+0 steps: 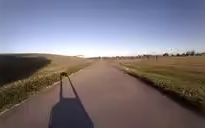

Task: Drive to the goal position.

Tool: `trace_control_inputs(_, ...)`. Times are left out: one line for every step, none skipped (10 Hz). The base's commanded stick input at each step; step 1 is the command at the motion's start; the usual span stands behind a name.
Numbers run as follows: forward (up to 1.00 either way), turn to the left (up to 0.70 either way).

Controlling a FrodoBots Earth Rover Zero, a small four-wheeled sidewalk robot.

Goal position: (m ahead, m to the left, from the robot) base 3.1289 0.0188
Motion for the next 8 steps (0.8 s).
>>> trace_control_inputs(0.85,-0.02)
trace_control_inputs(0.85,-0.02)
trace_control_inputs(0.85,-0.02)
trace_control_inputs(0.85,-0.02)
trace_control_inputs(0.85,-0.03)
trace_control_inputs(0.85,-0.03)
trace_control_inputs(0.85,-0.04)
trace_control_inputs(0.85,-0.05)
